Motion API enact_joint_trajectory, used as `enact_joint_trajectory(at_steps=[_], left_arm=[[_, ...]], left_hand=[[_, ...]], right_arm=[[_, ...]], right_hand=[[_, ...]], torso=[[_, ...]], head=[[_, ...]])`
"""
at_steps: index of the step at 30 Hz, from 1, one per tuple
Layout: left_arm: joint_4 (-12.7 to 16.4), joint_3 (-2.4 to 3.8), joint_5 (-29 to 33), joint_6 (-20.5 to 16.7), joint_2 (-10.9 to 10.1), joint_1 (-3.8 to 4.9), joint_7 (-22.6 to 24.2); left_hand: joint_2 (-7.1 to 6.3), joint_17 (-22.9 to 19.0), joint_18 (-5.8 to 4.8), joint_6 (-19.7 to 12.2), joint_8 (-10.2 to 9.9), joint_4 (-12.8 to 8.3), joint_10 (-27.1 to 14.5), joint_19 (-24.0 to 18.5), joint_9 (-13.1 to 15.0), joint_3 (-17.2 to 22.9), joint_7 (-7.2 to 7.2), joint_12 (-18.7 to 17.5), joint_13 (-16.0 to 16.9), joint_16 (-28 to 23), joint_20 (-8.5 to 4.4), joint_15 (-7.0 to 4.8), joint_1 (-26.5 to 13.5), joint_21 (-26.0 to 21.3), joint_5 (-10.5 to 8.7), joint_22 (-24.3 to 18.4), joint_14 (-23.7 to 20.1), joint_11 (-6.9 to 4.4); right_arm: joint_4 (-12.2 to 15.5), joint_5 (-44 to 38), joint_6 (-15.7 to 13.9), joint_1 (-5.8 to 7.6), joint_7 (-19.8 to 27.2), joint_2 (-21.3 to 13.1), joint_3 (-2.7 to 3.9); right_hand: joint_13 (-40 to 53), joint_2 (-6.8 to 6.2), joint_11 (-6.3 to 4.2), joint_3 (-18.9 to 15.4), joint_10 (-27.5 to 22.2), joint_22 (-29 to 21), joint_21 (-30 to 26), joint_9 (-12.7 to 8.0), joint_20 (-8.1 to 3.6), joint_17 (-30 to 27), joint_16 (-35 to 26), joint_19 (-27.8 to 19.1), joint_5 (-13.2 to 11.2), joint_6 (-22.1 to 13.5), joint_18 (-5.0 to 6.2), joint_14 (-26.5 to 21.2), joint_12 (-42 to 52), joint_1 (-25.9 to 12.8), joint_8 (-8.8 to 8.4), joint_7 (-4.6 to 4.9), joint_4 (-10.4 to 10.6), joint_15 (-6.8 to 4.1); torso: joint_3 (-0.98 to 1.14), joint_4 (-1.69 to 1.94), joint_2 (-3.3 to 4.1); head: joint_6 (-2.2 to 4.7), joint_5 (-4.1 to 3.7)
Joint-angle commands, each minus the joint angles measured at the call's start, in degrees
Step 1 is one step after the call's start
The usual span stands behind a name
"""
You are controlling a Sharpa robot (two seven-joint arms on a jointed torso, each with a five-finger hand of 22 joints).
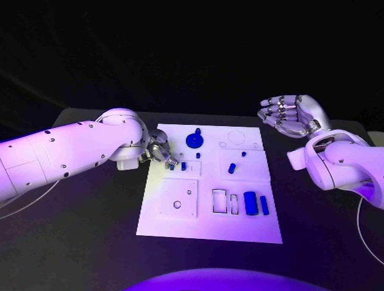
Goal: Assemble the parts on the task board
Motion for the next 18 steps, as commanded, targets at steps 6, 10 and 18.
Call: enact_joint_trajectory(at_steps=[6,10,18], left_arm=[[1.61,1.00,0.24,-3.82,-1.20,0.26,0.96],[1.81,1.17,0.24,-4.95,-1.47,0.36,1.05],[2.93,1.30,2.87,-14.40,-2.02,0.44,7.84]], left_hand=[[0.86,14.32,-0.08,-0.95,0.11,1.32,-1.45,1.77,0.08,-6.49,0.50,-1.17,-1.36,-0.14,-0.42,0.01,-2.75,-0.95,-23.15,3.20,6.15,0.24],[1.61,14.19,-0.03,-1.15,0.26,1.36,-1.63,1.73,0.12,-8.26,0.54,-1.31,-1.58,-0.19,-0.46,0.03,-2.54,-1.11,-27.21,3.06,6.11,0.23],[2.12,8.02,1.85,-8.15,-2.65,0.93,-13.07,-1.88,-0.96,-9.34,3.54,-13.96,-16.98,-3.38,0.79,2.13,8.48,-8.92,-26.87,-5.37,4.17,2.88]], right_arm=[[-0.19,-0.74,0.46,-0.01,0.60,0.16,0.00],[-0.20,-0.71,0.48,-0.01,0.60,0.18,0.00],[-0.19,-0.62,0.60,-0.02,0.62,0.17,0.00]], right_hand=[[-0.07,-0.52,0.49,-0.73,-0.04,-0.39,-0.18,-0.18,0.28,-0.36,-0.53,-0.55,-0.22,0.34,0.71,-0.29,-0.24,-0.32,-0.58,3.12,0.10,0.49],[-0.07,-0.50,0.52,-0.89,-0.12,-0.51,-0.19,-0.22,0.31,-0.46,-0.58,-0.64,-0.31,0.31,0.70,-0.38,-0.25,-0.35,-0.66,3.13,0.14,0.53],[-0.05,-0.14,0.49,-0.99,-0.13,-0.81,-0.14,-0.28,0.35,-0.68,-0.56,-0.71,-0.26,0.40,0.73,-0.37,-0.20,0.02,-0.76,3.07,0.01,0.53]], torso=[[0.02,-0.01,0.05],[0.03,-0.02,0.11],[-0.01,-0.04,0.16]], head=[[0.20,0.10],[0.30,0.02],[0.51,-0.34]])
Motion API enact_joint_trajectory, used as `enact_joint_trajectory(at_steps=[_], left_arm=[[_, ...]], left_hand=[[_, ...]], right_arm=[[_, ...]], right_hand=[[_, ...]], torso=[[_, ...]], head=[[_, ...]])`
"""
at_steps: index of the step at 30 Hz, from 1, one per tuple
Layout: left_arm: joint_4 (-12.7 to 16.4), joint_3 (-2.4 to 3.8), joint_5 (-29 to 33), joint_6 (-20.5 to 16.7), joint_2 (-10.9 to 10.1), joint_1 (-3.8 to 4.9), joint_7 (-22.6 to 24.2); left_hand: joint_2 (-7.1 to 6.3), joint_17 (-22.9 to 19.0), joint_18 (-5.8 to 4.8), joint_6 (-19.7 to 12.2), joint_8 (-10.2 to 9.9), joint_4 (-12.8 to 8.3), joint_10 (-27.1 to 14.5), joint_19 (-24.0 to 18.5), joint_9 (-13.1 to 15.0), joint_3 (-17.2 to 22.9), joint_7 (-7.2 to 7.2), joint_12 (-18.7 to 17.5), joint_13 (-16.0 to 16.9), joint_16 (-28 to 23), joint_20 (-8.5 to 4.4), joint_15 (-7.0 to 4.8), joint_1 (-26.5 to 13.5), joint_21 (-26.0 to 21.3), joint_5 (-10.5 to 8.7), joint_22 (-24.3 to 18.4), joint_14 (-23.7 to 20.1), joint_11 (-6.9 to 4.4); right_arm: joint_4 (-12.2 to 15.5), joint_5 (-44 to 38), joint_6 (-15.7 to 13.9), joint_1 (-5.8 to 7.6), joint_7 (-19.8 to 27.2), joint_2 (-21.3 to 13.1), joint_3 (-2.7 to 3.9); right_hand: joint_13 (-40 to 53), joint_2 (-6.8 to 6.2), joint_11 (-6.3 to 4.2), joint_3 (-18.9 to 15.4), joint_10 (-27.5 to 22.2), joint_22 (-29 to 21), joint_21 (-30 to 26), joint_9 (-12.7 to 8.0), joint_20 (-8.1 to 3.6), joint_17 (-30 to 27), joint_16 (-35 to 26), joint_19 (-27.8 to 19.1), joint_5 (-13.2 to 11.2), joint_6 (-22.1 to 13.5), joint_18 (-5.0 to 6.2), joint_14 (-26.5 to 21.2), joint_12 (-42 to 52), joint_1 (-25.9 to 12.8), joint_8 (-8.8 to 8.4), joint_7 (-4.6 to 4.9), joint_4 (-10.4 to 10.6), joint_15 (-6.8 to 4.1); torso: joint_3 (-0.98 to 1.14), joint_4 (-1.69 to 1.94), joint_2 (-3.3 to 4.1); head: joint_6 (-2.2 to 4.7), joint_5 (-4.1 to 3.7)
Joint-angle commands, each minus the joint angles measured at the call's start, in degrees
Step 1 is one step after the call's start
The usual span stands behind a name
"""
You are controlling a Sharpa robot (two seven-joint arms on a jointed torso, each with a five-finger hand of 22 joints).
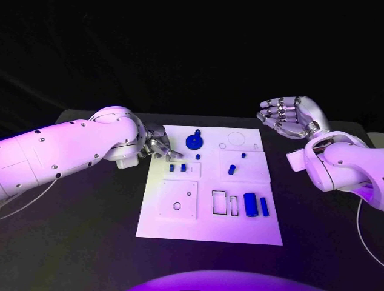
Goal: Assemble the parts on the task board
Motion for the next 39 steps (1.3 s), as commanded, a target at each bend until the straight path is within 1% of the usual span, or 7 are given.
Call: enact_joint_trajectory(at_steps=[1,4,7,12,20,31,39], left_arm=[[0.75,0.07,2.81,-9.45,-0.11,0.09,8.82],[1.11,0.03,3.50,-13.88,-0.10,0.05,15.44],[1.37,-0.27,3.12,-18.45,0.11,-0.10,22.68],[1.38,-1.18,-2.39,-24.12,0.92,-0.77,32.50],[0.10,-2.02,-15.21,-26.12,2.36,-1.77,37.35],[-3.95,-2.86,-28.96,-19.69,5.94,-2.19,36.51],[-5.45,-2.94,-32.21,-15.66,7.35,-2.26,35.53]], left_hand=[[0.15,3.65,1.88,-4.66,-2.43,-0.15,-6.70,-3.60,-1.31,1.27,2.48,-5.49,-5.18,-3.56,1.49,2.01,7.16,-7.26,0.27,-7.41,1.94,2.29],[-0.43,-8.16,4.62,-8.08,-4.97,-0.29,-11.64,-10.66,-3.67,3.67,4.79,-9.07,-7.68,-11.28,3.59,4.12,13.49,-20.91,0.27,-20.71,-4.51,4.43],[-1.49,-18.38,6.41,-8.65,-6.35,-1.36,-15.69,-15.80,-5.98,8.00,5.83,-13.52,-11.39,-18.55,4.87,5.32,18.94,-31.63,0.26,-30.45,-11.47,5.61],[-3.61,-26.88,6.46,-8.55,-8.06,-4.64,-18.49,-17.07,-9.46,15.24,6.61,-18.79,-16.83,-24.09,5.71,6.37,23.09,-34.70,0.23,-32.35,-18.18,6.80],[-5.38,-27.02,6.51,-8.72,-9.84,-7.41,-20.48,-16.72,-12.65,18.33,6.95,-23.64,-21.92,-22.30,6.13,6.89,21.75,-34.26,0.15,-31.96,-17.38,7.61],[-6.21,-22.55,6.50,-7.77,-12.02,-9.13,-20.24,-15.63,-15.43,17.95,6.52,-27.40,-26.01,-16.50,6.60,7.26,18.91,-32.73,0.05,-31.00,-13.59,7.93],[-6.07,-21.12,6.51,-7.40,-12.48,-9.56,-20.14,-15.55,-16.02,16.95,6.38,-28.20,-26.90,-14.85,6.64,7.23,18.32,-32.42,0.05,-30.77,-12.78,7.84]], right_arm=[[0.04,-0.56,0.63,-0.01,0.61,0.03,0.02],[0.07,-0.52,0.72,-0.01,0.65,0.02,0.02],[0.10,-0.50,0.81,-0.01,0.67,0.00,0.02],[0.14,-0.51,0.97,-0.01,0.66,0.02,0.02],[0.19,-0.59,1.11,-0.03,0.62,0.12,0.02],[0.08,-0.78,1.26,-0.07,0.46,0.54,0.01],[0.03,-0.93,1.17,-0.08,0.34,0.68,0.01]], right_hand=[[-0.05,0.22,0.25,-0.25,0.10,-0.28,-0.10,-0.13,-0.07,-0.22,-0.18,-0.27,-0.23,0.46,0.75,-0.10,-0.18,0.48,-0.46,3.02,-0.21,0.29],[-0.04,0.45,0.19,-0.18,0.17,-0.46,-0.05,-0.17,-0.08,-0.37,-0.14,-0.19,-0.19,0.57,0.77,0.00,-0.15,0.96,-0.51,2.93,-0.49,0.25],[-0.04,0.70,0.11,-0.03,0.25,-0.72,0.00,-0.23,-0.11,-0.58,-0.10,-0.07,-0.02,0.72,0.79,0.15,-0.14,1.59,-0.60,2.83,-0.90,0.20],[-0.04,0.86,0.04,0.15,0.30,-0.96,0.04,-0.29,-0.15,-0.79,-0.08,0.05,0.22,0.84,0.79,0.27,-0.14,2.21,-0.69,2.75,-1.35,0.15],[-0.05,0.91,0.01,0.23,0.32,-1.05,0.05,-0.31,-0.16,-0.86,-0.08,0.09,0.31,0.89,0.79,0.31,-0.14,2.43,-0.72,2.69,-1.51,0.14],[-0.05,0.93,0.00,0.26,0.32,-1.10,0.05,-0.33,-0.17,-0.91,-0.08,0.11,0.35,0.90,0.79,0.32,-0.15,2.52,-0.75,2.69,-1.59,0.13],[-0.05,0.92,0.01,0.26,0.30,-1.13,0.05,-0.34,-0.17,-0.94,-0.09,0.11,0.36,0.90,0.79,0.32,-0.16,2.53,-0.76,2.70,-1.61,0.14]], torso=[[0.03,0.02,-0.03],[0.02,0.05,0.01],[-0.05,0.04,0.03],[-0.07,0.01,0.05],[-0.07,-0.04,0.00],[-0.01,-0.07,-0.01],[0.03,-0.04,-0.03]], head=[[0.08,-0.32],[0.32,-0.60],[0.61,-0.92],[0.97,-1.16],[1.23,-1.28],[1.46,-1.26],[1.43,-1.23]])
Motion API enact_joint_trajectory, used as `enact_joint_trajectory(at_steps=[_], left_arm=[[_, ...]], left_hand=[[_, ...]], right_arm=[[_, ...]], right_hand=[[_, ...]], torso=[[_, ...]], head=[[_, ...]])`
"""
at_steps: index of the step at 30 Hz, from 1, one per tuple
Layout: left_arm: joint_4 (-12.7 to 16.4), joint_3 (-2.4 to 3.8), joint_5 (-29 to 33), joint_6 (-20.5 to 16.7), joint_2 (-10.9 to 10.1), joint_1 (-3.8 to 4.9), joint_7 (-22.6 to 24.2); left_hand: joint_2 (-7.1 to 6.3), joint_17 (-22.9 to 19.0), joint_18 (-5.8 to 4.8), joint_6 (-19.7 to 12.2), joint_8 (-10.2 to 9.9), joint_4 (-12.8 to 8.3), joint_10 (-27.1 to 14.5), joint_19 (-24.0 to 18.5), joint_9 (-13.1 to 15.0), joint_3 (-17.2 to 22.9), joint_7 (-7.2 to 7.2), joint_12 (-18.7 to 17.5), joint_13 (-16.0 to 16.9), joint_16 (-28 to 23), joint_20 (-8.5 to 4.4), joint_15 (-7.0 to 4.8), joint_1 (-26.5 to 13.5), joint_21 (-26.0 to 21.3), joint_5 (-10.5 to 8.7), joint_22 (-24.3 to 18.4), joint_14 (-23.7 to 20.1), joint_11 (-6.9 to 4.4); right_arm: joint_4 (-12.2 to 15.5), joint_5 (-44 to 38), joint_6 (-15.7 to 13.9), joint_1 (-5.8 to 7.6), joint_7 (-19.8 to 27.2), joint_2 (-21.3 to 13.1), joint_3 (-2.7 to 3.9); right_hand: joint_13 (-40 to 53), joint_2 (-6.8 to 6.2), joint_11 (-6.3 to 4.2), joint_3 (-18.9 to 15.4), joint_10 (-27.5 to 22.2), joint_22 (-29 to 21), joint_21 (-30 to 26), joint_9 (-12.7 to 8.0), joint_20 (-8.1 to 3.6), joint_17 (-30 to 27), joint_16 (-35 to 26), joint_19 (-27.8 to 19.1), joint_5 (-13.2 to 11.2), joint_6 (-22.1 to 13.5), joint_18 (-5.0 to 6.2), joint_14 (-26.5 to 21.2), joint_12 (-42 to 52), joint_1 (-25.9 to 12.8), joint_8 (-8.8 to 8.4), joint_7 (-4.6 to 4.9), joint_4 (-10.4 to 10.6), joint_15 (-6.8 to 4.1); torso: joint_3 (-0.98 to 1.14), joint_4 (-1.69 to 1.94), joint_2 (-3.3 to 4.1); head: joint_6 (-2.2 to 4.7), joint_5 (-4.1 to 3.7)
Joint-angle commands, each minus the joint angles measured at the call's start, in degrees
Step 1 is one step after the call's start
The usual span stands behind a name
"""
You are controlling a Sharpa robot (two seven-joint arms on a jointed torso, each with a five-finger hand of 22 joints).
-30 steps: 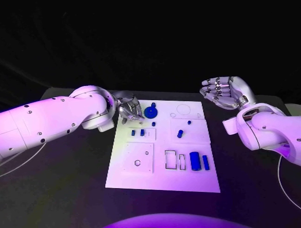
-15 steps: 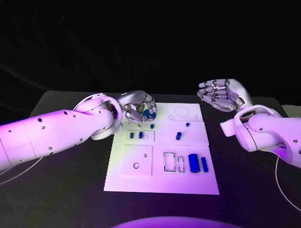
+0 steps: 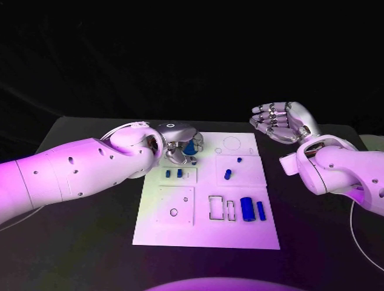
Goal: Assemble the parts on the task board
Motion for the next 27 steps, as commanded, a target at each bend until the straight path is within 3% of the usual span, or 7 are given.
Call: enact_joint_trajectory(at_steps=[1,7,9,13,27], left_arm=[[-0.45,0.02,-4.63,4.50,0.62,-0.02,0.19],[-1.43,0.00,-5.26,6.46,1.65,-0.04,-0.05],[-1.77,-0.02,-5.33,6.71,1.98,-0.05,-0.11],[-2.80,-0.07,-5.48,7.00,2.79,-0.11,-0.17],[-4.79,-0.10,-5.82,9.50,4.12,-0.22,-0.96]], left_hand=[[0.14,1.05,0.75,0.44,-0.31,-0.08,0.53,0.43,-0.22,-0.58,-0.07,-0.35,-0.24,1.10,0.09,0.02,-0.65,0.38,-0.11,0.17,1.05,-0.08],[0.60,3.64,-0.04,1.94,-0.69,-0.63,2.30,2.63,-0.92,-0.45,-0.31,-0.86,-1.22,3.94,0.03,-0.07,-0.75,5.12,-0.05,4.61,2.80,-0.22],[0.65,5.51,-0.84,2.70,-1.01,-0.87,3.41,4.57,-1.33,0.04,-0.56,-1.21,-1.73,5.62,-0.09,-0.35,-0.95,9.51,-0.02,8.82,4.03,-0.46],[0.79,5.74,-1.37,3.25,-1.30,-1.23,4.13,5.72,-1.65,0.69,-0.59,-1.58,-2.15,6.23,-0.19,-0.33,-0.89,12.66,-0.04,11.86,4.21,-0.56],[0.99,6.89,-2.06,4.90,-1.66,-2.32,5.87,6.74,-2.17,2.35,-0.82,-2.47,-3.03,7.80,-0.28,-0.48,-0.98,17.19,-0.04,16.25,5.30,-0.77]], right_arm=[[0.02,-0.85,0.79,-0.02,0.33,0.11,0.00],[0.00,-0.89,0.74,-0.02,0.30,0.25,0.00],[0.00,-0.90,0.73,-0.02,0.31,0.28,0.00],[-0.02,-0.90,0.74,-0.03,0.32,0.36,0.00],[0.09,-0.90,0.74,-0.03,0.31,0.36,0.01]], right_hand=[[-0.05,0.17,0.01,0.01,0.30,-0.08,0.05,-0.07,-0.16,-0.09,-0.09,0.11,0.36,0.50,0.79,0.31,-0.17,0.55,-0.32,2.68,-0.25,0.14],[-0.06,0.12,0.03,0.00,0.26,-0.13,0.04,-0.09,-0.16,-0.14,-0.11,0.11,0.38,0.49,0.79,0.30,-0.18,0.63,-0.35,2.71,-0.34,0.15],[-0.06,0.12,0.03,0.00,0.26,-0.13,0.04,-0.09,-0.16,-0.14,-0.11,0.11,0.38,0.49,0.79,0.30,-0.18,0.63,-0.35,2.71,-0.34,0.15],[-0.06,0.12,0.04,0.00,0.25,-0.16,0.04,-0.10,-0.16,-0.16,-0.11,0.11,0.39,0.49,0.79,0.30,-0.19,0.65,-0.37,2.73,-0.37,0.15],[-0.06,0.13,0.05,0.00,0.25,-0.21,0.04,-0.11,-0.16,-0.20,-0.11,0.13,0.41,0.51,0.78,0.31,-0.19,0.65,-0.39,2.76,-0.38,0.15]], torso=[[0.03,0.06,-0.04],[-0.01,0.03,0.02],[-0.01,0.02,0.01],[-0.01,0.00,0.06],[0.00,0.07,0.00]], head=[[-0.04,-0.04],[-0.12,-0.14],[-0.12,-0.14],[-0.10,-0.17],[-0.41,-0.44]])
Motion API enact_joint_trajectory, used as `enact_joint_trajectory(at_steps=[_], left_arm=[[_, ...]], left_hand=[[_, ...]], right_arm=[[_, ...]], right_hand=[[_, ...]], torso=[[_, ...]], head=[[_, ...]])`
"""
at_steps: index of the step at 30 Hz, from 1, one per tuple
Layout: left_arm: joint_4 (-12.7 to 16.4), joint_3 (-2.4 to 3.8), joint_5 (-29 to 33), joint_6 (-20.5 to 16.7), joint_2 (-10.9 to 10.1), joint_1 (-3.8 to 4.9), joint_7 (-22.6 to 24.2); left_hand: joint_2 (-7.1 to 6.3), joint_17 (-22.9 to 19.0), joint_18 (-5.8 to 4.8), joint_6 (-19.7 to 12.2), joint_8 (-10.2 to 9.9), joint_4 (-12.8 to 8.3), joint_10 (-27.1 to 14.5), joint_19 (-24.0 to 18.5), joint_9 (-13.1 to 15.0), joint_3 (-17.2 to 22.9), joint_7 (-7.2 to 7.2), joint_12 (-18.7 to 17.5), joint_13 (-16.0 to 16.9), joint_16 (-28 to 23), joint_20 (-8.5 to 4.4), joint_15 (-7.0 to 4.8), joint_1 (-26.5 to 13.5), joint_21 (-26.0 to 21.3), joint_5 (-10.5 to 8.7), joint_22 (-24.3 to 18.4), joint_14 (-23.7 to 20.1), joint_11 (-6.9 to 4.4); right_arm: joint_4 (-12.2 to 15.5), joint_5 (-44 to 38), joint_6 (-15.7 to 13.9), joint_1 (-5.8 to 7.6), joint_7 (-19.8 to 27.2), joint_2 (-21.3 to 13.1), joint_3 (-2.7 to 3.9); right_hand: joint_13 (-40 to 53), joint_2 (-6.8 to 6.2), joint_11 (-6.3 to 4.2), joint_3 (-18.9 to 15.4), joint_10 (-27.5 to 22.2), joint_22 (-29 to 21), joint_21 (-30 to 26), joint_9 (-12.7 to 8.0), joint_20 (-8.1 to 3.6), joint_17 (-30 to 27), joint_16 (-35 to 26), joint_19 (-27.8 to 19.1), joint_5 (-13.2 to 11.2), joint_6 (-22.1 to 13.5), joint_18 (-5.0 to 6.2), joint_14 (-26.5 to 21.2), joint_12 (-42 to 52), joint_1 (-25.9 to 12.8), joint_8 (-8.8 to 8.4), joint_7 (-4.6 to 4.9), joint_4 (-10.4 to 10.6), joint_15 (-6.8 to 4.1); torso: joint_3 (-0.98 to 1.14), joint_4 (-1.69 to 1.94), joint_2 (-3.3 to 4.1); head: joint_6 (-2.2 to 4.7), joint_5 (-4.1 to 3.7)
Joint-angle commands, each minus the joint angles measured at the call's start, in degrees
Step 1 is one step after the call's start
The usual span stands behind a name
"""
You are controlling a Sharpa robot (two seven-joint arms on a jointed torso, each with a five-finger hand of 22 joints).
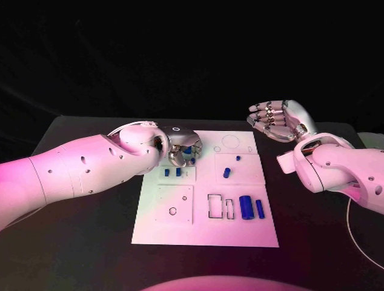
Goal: Assemble the parts on the task board
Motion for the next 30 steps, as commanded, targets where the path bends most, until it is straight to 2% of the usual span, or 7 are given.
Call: enact_joint_trajectory(at_steps=[1,15,30], left_arm=[[-0.43,0.02,-0.58,2.17,0.47,-0.03,-0.49],[-1.80,0.03,-0.86,2.77,1.58,-0.29,-1.47],[-2.39,0.03,-0.89,3.76,2.01,-0.34,-2.35]], left_hand=[[0.23,0.07,-1.09,0.37,-0.20,0.06,0.50,0.38,-0.07,0.41,0.18,-0.30,-0.07,0.37,-0.05,-0.06,-0.23,0.32,-0.03,0.21,0.37,0.05],[0.73,-0.46,-1.25,0.69,-0.79,-0.87,0.59,0.33,-0.47,1.73,0.90,-1.36,-0.74,0.72,0.11,0.19,-0.11,1.79,-0.07,1.58,0.47,0.43],[1.58,0.62,-1.77,0.89,-1.22,-2.16,1.80,1.44,-0.74,2.97,0.96,-1.15,-0.68,1.58,0.09,0.04,0.55,4.83,-0.10,4.56,1.42,0.22]], right_arm=[[0.09,-0.70,0.72,-0.01,0.35,0.03,0.01],[0.17,-0.67,0.80,-0.01,0.39,0.06,0.01],[0.19,-0.62,0.90,-0.01,0.39,0.04,0.01]], right_hand=[[-0.06,0.16,0.07,-0.01,0.25,-0.09,0.04,-0.08,-0.16,-0.09,-0.11,0.13,0.20,0.53,0.78,0.32,-0.19,0.63,-0.40,2.78,-0.38,0.16],[-0.06,0.19,0.07,-0.01,0.25,-0.12,0.04,-0.08,-0.16,-0.11,-0.11,0.14,0.22,0.55,0.78,0.33,-0.18,0.60,-0.41,2.79,-0.36,0.16],[-0.05,0.28,0.08,-0.01,0.29,-0.19,0.05,-0.10,-0.16,-0.17,-0.10,0.18,0.26,0.62,0.78,0.38,-0.16,0.52,-0.42,2.80,-0.30,0.16]], torso=[[0.03,0.04,-0.07],[0.03,-0.03,-0.09],[0.04,0.01,-0.08]], head=[[-0.05,-0.03],[0.00,-0.18],[-0.08,-0.33]])
